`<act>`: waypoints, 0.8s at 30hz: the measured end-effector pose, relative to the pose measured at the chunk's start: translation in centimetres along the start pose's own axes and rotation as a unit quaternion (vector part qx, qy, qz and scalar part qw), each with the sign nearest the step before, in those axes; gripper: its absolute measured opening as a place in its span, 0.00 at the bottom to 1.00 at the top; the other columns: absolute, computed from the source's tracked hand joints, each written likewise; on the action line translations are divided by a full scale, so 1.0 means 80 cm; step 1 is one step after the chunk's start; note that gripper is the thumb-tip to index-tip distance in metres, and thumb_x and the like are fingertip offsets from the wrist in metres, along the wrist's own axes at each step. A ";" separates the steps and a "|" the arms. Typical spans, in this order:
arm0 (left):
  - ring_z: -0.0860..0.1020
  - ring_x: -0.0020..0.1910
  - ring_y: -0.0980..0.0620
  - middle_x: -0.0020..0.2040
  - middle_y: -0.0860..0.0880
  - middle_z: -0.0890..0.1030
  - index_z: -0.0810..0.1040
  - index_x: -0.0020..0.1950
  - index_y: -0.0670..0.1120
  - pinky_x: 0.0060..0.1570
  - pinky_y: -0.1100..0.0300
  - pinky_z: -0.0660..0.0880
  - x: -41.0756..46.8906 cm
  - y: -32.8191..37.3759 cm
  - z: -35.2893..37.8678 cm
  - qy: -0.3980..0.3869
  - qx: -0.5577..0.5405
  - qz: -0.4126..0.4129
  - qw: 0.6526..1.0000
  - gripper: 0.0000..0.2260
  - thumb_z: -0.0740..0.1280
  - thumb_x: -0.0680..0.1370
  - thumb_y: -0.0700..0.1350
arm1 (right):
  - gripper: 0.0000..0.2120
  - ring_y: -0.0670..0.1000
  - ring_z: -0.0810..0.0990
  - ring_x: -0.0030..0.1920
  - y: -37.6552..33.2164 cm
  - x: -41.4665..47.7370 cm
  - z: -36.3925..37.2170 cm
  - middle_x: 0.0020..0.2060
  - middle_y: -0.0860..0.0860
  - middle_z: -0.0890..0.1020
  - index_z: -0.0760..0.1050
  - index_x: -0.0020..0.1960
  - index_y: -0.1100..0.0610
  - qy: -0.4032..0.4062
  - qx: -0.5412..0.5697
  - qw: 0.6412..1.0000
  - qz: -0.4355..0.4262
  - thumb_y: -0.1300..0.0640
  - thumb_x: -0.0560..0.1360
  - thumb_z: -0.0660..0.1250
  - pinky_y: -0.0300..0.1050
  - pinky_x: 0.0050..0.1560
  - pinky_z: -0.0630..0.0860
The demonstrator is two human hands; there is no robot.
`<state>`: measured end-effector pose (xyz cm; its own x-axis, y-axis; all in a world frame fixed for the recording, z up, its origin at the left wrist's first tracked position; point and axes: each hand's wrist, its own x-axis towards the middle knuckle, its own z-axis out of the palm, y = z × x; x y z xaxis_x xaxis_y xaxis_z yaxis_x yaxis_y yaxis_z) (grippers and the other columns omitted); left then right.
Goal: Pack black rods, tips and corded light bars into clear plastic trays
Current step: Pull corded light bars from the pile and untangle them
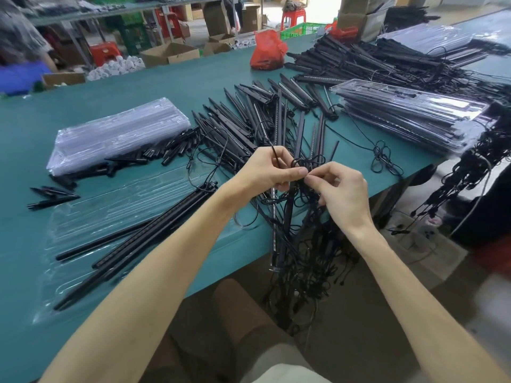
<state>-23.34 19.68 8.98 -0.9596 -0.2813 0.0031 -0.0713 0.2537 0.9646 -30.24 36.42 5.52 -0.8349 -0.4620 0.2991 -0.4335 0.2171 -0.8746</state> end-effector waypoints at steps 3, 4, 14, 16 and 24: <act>0.73 0.30 0.53 0.35 0.44 0.79 0.74 0.41 0.43 0.31 0.62 0.72 0.001 0.005 -0.006 -0.033 0.044 -0.012 0.998 0.12 0.78 0.72 0.40 | 0.05 0.46 0.69 0.25 -0.006 0.010 -0.012 0.28 0.49 0.79 0.84 0.42 0.55 -0.058 0.113 0.987 0.100 0.55 0.71 0.78 0.38 0.25 0.68; 0.73 0.30 0.53 0.35 0.43 0.78 0.74 0.40 0.44 0.31 0.62 0.71 0.002 0.006 -0.006 -0.045 0.054 -0.015 0.997 0.13 0.78 0.72 0.41 | 0.05 0.46 0.68 0.24 -0.008 0.012 -0.017 0.28 0.50 0.78 0.85 0.42 0.56 -0.073 0.128 0.982 0.115 0.56 0.71 0.79 0.37 0.24 0.65; 0.84 0.41 0.43 0.38 0.45 0.82 0.78 0.46 0.39 0.42 0.57 0.83 -0.002 0.001 -0.001 -0.086 -0.053 -0.045 0.994 0.08 0.70 0.80 0.43 | 0.05 0.45 0.75 0.25 -0.010 0.009 -0.020 0.26 0.48 0.80 0.83 0.42 0.53 -0.032 0.025 0.998 0.040 0.53 0.74 0.75 0.36 0.33 0.72; 0.84 0.41 0.41 0.39 0.42 0.82 0.78 0.47 0.38 0.39 0.59 0.82 0.000 0.002 0.003 -0.069 -0.030 -0.050 0.996 0.09 0.69 0.81 0.43 | 0.05 0.45 0.76 0.25 -0.009 0.006 -0.015 0.25 0.50 0.80 0.82 0.42 0.52 -0.028 0.027 0.999 0.028 0.52 0.75 0.74 0.36 0.34 0.72; 0.78 0.28 0.54 0.32 0.46 0.80 0.79 0.43 0.38 0.32 0.61 0.76 0.009 0.007 0.014 0.070 0.027 -0.052 0.996 0.12 0.69 0.81 0.46 | 0.06 0.43 0.78 0.33 -0.012 -0.010 0.005 0.35 0.44 0.80 0.80 0.41 0.51 -0.033 -0.048 0.995 -0.085 0.54 0.74 0.76 0.32 0.37 0.73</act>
<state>-24.41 20.64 9.23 -0.8992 -0.4340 -0.0549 -0.1856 0.2647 0.9463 -29.03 36.25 6.01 -0.7242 -0.5542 0.4103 -0.5988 0.2104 -0.7728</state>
